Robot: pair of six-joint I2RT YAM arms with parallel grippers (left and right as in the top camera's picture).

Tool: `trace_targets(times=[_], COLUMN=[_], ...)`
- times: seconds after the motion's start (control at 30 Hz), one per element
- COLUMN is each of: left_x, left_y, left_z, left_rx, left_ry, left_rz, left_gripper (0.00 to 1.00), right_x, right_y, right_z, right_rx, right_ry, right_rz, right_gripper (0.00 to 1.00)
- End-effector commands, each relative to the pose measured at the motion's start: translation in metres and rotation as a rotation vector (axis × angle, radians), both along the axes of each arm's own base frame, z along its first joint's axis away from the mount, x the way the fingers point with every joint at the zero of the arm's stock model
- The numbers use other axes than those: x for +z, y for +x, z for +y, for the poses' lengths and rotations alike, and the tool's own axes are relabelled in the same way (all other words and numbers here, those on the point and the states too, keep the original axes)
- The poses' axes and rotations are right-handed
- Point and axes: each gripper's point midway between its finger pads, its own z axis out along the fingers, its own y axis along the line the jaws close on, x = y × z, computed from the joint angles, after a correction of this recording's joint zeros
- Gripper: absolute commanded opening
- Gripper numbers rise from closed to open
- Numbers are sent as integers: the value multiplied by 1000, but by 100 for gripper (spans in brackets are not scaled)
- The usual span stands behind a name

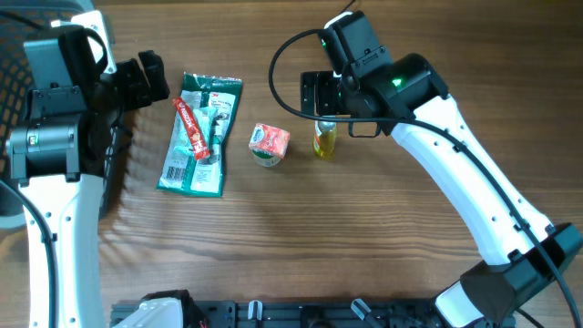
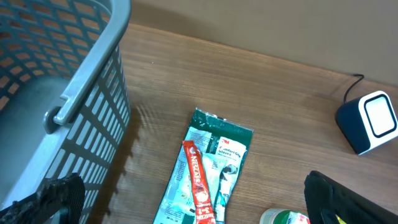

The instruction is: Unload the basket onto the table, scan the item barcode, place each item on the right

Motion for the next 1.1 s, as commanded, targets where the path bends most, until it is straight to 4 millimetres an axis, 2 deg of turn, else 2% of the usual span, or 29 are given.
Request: trace_targets(times=[0.0, 0.7, 0.9, 1.07], left_x=[3, 3, 3, 3], left_y=[1, 1, 1, 1], left_z=[3, 3, 3, 3], left_rx=[3, 3, 3, 3], left_ry=[11, 11, 11, 11], left_rz=[-8, -8, -8, -8], left_gripper=[100, 100, 100, 100], right_x=[7, 3, -21, -33], right_y=[1, -4, -7, -7], right_z=[-6, -9, -11, -11], right_rx=[0, -23, -44, -44], right_ry=[-15, -16, -29, -35], right_rz=[-27, 1, 43, 52], right_gripper=[100, 100, 100, 100])
